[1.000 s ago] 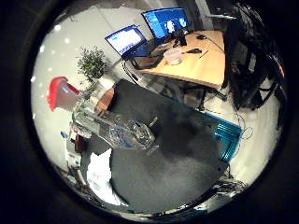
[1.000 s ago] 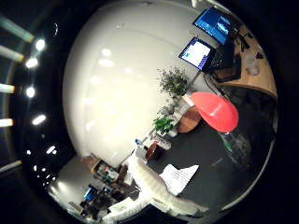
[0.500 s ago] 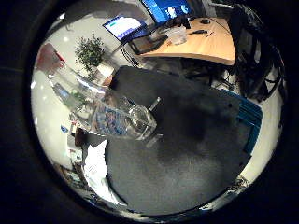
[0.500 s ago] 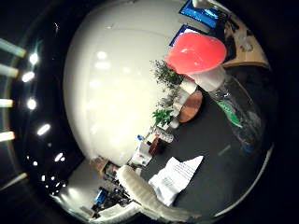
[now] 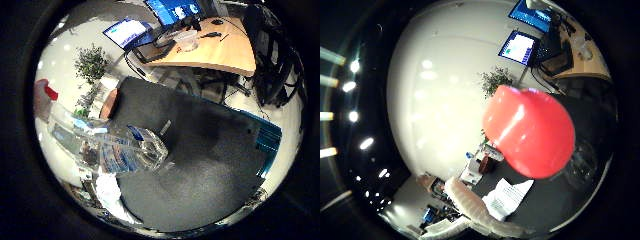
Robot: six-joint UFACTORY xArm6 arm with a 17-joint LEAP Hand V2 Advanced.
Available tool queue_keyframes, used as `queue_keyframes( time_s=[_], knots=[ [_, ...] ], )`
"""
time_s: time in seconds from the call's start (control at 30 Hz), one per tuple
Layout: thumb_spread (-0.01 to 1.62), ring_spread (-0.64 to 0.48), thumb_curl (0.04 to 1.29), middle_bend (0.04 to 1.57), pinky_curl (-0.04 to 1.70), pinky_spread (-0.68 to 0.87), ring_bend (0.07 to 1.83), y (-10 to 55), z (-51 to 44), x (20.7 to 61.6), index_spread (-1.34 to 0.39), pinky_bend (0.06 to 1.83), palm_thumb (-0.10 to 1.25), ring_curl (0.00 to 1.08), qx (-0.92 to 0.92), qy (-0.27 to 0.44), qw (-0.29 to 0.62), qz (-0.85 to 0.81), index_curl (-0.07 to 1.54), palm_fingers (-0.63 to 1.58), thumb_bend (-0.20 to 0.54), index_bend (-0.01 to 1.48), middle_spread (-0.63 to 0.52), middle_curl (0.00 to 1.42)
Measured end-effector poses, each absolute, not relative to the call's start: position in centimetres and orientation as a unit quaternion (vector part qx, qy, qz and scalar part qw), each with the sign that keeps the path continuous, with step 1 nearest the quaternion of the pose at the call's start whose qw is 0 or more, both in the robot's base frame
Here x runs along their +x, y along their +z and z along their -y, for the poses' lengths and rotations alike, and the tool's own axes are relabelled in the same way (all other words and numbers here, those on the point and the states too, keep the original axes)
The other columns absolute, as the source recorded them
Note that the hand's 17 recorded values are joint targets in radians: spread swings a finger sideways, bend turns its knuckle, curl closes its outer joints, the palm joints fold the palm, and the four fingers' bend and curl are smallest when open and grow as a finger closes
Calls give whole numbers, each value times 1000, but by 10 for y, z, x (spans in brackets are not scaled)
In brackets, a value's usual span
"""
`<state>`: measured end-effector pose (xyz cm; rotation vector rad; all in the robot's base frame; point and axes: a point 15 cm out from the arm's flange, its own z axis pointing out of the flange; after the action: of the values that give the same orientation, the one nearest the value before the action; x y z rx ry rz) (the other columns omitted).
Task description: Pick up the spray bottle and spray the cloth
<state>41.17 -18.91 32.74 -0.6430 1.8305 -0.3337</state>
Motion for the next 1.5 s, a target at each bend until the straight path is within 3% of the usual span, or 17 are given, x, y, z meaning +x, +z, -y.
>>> queue_keyframes(
  time_s=[0.53, 0.6, 0.67, 0.73, 0.8, 0.87, 0.9, 0.97, 1.03, 1.1, 1.2, 1.5],
  knots=[
    [1120, 354, 324, 186, 213, 607, 441, 305, 154, 450, 39, 939, 273, 251, -307, -95, 556, -766, 296, 42, -23, 167, 296, 297],
    [1116, 314, 328, 195, 208, 607, 545, 305, 147, 456, 9, 947, 286, 270, -310, -88, 560, -763, 282, 137, -19, 145, 268, 298],
    [1118, 218, 334, 241, 197, 583, 678, 306, 142, 461, -39, 941, 315, 299, -315, -85, 561, -761, 260, 239, -15, 127, 202, 319],
    [1124, -1, 343, 353, 177, 476, 825, 306, 137, 468, -129, 927, 357, 338, -320, -80, 562, -759, 242, 395, -12, 131, 40, 359],
    [1129, -221, 351, 486, 159, 229, 953, 303, 133, 472, -272, 949, 401, 380, -316, -72, 564, -760, 246, 581, -11, 164, -165, 411],
    [1135, -346, 359, 573, 186, -126, 1083, 300, 130, 478, -380, 1080, 440, 425, -310, -64, 566, -761, 239, 814, -10, 154, -314, 454],
    [1139, -373, 364, 696, 201, -305, 1129, 300, 130, 481, -444, 1085, 471, 457, -307, -62, 568, -761, 256, 957, -10, 187, -380, 513],
    [1137, -358, 383, 800, 230, -435, 1151, 293, 131, 485, -522, 1093, 529, 489, -299, -55, 568, -765, 331, 1191, -6, 331, -416, 577],
    [1147, -315, 410, 909, 298, -456, 1173, 291, 131, 488, -535, 1186, 589, 518, -292, -50, 569, -767, 452, 1357, -4, 556, -393, 640],
    [1189, -287, 427, 1012, 346, -429, 1209, 291, 129, 491, -488, 1235, 640, 543, -290, -46, 573, -765, 552, 1365, 4, 770, -351, 688],
    [1272, -257, 501, 1143, 415, -362, 1300, 295, 121, 494, -403, 1329, 822, 589, -292, -32, 588, -754, 657, 1286, 89, 967, -293, 749],
    [1221, -216, 681, 1283, 509, -305, 1405, 324, 104, 503, -298, 1377, 975, 634, -314, -8, 625, -715, 721, 1211, 87, 1108, -212, 787]
  ],
)
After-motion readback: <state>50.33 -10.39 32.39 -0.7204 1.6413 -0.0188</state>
